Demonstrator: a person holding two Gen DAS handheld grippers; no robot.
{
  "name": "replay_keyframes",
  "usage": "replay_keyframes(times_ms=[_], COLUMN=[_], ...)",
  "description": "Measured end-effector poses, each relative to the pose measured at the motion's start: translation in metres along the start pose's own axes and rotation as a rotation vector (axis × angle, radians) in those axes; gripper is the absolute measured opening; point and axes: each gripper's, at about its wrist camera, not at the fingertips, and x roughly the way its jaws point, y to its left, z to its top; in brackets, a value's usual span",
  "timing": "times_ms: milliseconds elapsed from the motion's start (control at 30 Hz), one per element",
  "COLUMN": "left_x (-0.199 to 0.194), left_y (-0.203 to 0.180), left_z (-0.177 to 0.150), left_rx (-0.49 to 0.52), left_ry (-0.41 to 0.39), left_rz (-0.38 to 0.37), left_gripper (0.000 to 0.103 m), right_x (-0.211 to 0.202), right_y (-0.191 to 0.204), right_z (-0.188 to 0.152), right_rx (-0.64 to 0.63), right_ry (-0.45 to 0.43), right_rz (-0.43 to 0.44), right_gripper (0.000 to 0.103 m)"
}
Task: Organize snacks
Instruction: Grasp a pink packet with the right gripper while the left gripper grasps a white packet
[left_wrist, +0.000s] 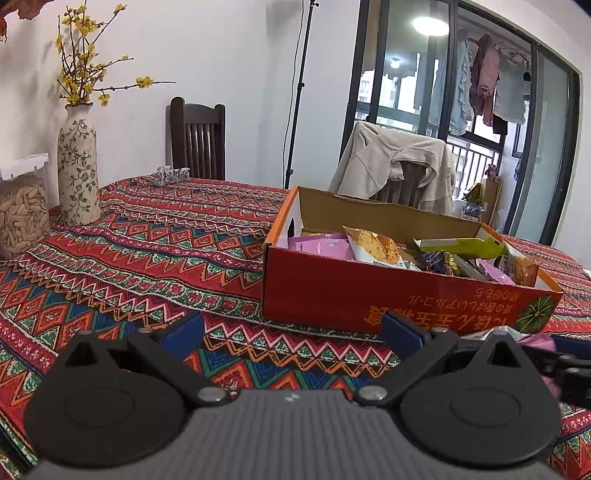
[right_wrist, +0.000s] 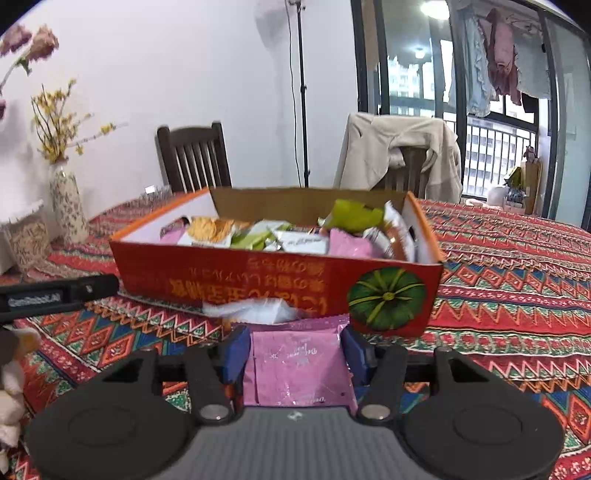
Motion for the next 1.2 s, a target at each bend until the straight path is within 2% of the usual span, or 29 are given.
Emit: replay_keyframes(times_ms=[333,500,700,867,1000,1200], left_x=[0.002,0.003,0.001,0.016,0.03,0.048], left_y=[-0.001,-0.012,-0.054,-0.101,-0.127,-0.15], left_z=[0.0,0.005,0.014,0.013,0.011,-0.001], left_rx=[0.006,0.033,0.081,0.156,0.157,0.151], left_ry=[0.008,0.053,0.083,0.161,0.21,0.268], left_rz=[0.017,-0.018,-0.103,-0.116,-0.146,-0.127], left_gripper=[0.103,0.103,0.103,0.103,0.103,0.103], right_x=[-0.031,-0.032,-0.034,-0.036,-0.037,-0.041], right_y=[-0.03,-0.05,-0.077,-0.089,-0.099,-0.105], right_z=[-0.005,-0.005,-0.007,-0.009,-0.014,-0.015], right_rx=[0.035,0.064,0.142,0.192,0.223,0.264], right_ry=[-0.088,-0.103,-0.14,-0.18,-0.203,-0.231], right_rz=[-0.041,-0.084,-0.107,-0.12,-0.141,-0.128], right_gripper=[0.051,0.051,0.051,0.051,0.051,0.051])
